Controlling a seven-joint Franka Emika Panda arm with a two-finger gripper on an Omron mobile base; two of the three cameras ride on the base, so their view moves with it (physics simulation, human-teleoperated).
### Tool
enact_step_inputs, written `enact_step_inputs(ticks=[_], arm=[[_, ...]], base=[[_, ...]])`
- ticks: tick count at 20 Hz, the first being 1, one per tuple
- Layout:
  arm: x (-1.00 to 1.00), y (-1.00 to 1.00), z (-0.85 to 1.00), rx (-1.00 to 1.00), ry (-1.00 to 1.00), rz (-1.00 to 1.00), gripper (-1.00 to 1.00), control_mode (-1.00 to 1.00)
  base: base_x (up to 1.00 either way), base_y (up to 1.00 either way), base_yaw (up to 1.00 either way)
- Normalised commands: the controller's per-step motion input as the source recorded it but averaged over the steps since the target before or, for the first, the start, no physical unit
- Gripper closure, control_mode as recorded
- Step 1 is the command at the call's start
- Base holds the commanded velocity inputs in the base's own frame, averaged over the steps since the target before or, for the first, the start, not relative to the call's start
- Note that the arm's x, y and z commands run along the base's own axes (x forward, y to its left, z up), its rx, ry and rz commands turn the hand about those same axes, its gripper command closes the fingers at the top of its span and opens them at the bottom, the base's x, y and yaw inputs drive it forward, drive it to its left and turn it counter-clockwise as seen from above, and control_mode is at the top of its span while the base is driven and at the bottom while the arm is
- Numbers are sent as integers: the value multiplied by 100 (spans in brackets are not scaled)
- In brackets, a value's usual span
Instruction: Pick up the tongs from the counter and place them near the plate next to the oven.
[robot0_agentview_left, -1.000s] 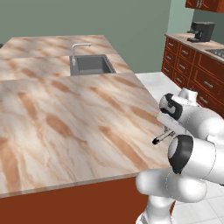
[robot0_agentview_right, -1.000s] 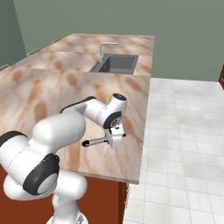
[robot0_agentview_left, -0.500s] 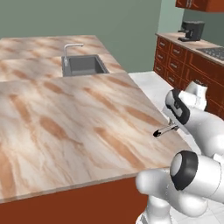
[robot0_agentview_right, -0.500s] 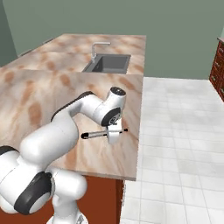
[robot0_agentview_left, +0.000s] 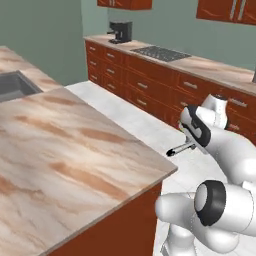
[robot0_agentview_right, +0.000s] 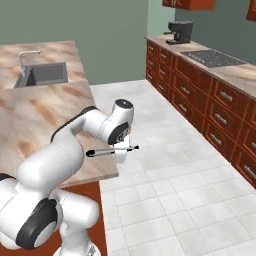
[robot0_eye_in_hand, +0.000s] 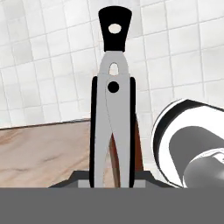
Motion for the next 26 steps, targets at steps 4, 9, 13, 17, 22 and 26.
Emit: enact_step_inputs(ticks=[4,9,13,17,22,26], arm=[[0,0,0,0,0,0,100,100],[0,0,0,0,0,0,100,100],[0,0,0,0,0,0,100,100],[0,0,0,0,0,0,100,100],[0,0,0,0,0,0,100,100],[0,0,0,0,0,0,100,100]], base=[[-60,-3,-72],[-66,-11,-68],[-71,-14,-67],[-63,-12,-70],[-60,-16,-69],[-68,-4,-68]])
